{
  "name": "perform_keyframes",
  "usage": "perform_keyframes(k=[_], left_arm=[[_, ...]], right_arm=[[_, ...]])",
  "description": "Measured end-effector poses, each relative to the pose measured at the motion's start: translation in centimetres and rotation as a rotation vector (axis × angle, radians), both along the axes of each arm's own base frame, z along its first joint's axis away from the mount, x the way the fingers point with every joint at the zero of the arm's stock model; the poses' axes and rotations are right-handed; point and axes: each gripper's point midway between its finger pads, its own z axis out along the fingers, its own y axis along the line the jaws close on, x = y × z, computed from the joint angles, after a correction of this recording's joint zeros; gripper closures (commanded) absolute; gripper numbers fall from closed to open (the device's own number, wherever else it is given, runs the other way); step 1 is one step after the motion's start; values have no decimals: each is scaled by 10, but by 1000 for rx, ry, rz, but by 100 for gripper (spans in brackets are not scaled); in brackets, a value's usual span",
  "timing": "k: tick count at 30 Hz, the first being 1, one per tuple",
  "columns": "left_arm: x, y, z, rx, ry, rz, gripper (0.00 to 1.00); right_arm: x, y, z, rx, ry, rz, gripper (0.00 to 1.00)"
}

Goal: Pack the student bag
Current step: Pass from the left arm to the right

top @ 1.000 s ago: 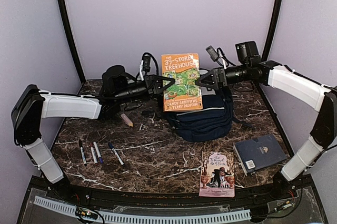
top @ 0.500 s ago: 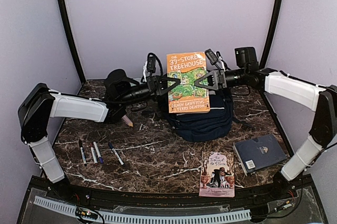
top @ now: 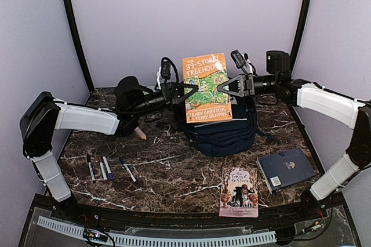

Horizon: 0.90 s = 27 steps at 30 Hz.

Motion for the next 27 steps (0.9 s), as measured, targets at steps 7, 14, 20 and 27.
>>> perform_keyframes(k=[7,14,20,27], left_arm=[[2,-1,-1,4,-6,5,67],[21,-5,-30,162,-16,97,38],[47,-10,-50,417,-99,189,48],[56,-68,-64,658,-354,100,63]], right_arm=[[2,-1,0,-1,32,-15,97],[29,-31,-10,-46,59,-125,100],[78,-126,-8,-158,-16,-429,100],[74,-216,-12,-362,-146,-709,100]])
